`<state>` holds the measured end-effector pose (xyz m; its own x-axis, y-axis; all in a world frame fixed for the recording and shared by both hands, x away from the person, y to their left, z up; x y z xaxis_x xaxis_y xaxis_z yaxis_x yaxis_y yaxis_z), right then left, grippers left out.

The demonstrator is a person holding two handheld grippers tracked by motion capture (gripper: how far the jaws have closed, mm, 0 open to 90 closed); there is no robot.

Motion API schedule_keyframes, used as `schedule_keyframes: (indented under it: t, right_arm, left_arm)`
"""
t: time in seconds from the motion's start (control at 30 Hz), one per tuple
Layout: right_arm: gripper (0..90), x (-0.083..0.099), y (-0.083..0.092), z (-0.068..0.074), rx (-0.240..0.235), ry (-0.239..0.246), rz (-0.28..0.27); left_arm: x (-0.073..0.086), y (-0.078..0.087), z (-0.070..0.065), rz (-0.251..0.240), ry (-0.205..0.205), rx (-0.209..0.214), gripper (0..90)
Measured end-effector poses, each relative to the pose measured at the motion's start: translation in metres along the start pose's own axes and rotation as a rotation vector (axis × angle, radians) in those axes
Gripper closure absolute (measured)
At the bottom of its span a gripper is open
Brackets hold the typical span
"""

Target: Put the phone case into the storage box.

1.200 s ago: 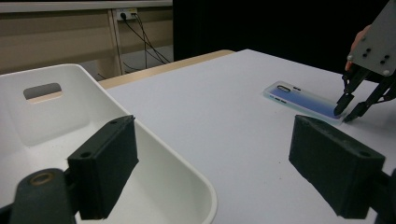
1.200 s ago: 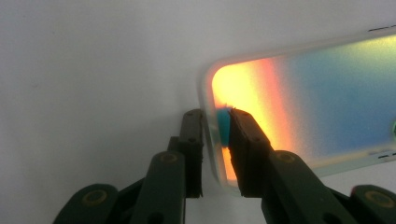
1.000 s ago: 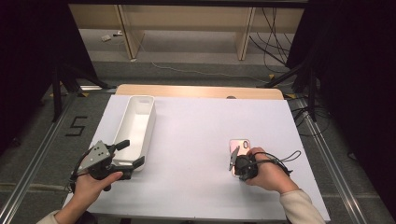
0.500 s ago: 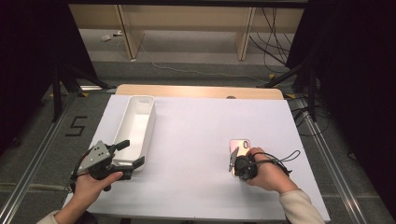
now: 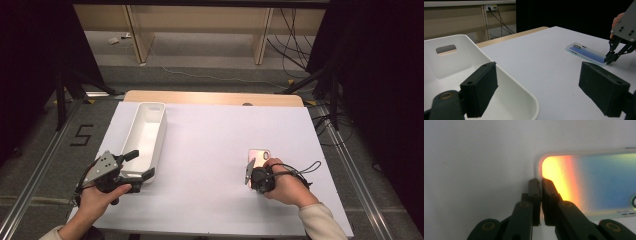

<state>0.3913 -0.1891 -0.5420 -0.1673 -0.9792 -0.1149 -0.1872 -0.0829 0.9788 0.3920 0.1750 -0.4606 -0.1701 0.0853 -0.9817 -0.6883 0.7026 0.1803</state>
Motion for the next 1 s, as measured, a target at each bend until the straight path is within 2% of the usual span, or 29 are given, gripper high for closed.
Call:
schedule_keyframes:
  t: [0.3,0.4,0.73,0.77,0.87,0.93,0.97,1.0]
  right_arm:
    - [88.1,-0.0005,0.0001,-0.0001,0.003,0.033,0.001]
    - [88.3,-0.0004,0.0003,0.001,0.012,0.028,0.006]
    - [88.5,-0.0005,0.0008,0.0022,0.015,0.075,0.007]
    - [88.5,0.0003,0.0011,0.0039,0.012,0.061,0.011]
    - [88.6,0.0,0.0014,0.0028,0.015,0.087,0.005]
    - [88.6,0.0007,0.0016,0.0045,0.013,0.074,0.011]
    - [88.6,-0.0001,0.0015,0.0027,0.022,0.099,0.007]
    - [88.6,-0.0004,0.0017,0.0029,0.025,0.096,0.005]
  left_arm:
    - [0.0001,0.0,0.0002,0.0,-0.001,0.0,14.6]
    - [0.0002,0.0,0.0002,0.001,0.0,0.0,14.6]
    - [-0.0003,-0.0005,0.0002,-0.006,-0.001,0.005,14.6]
    - [-0.0004,-0.0005,0.0002,-0.006,-0.001,0.006,14.5]
    - [0.0001,0.0001,0.0005,0.001,-0.002,-0.001,14.6]
    - [-0.0004,-0.0005,0.0001,-0.007,-0.001,0.006,14.6]
    - [-0.0005,-0.0005,0.0002,-0.007,-0.001,0.006,14.6]
    - [-0.0004,-0.0005,0.0003,-0.007,-0.002,0.005,14.6]
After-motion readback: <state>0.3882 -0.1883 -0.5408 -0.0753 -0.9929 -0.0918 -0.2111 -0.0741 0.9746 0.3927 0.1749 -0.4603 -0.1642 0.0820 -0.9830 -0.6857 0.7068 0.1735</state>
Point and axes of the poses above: each handheld gripper's, and its own axes: y roughly backward along the jaws, x roughly out of its underside, z roughly to its left, the point moved 9 cm from there along -y, roughly forward along the jaws, and after that the axes turned 2 degrees about -z, right-handed, at the moved point
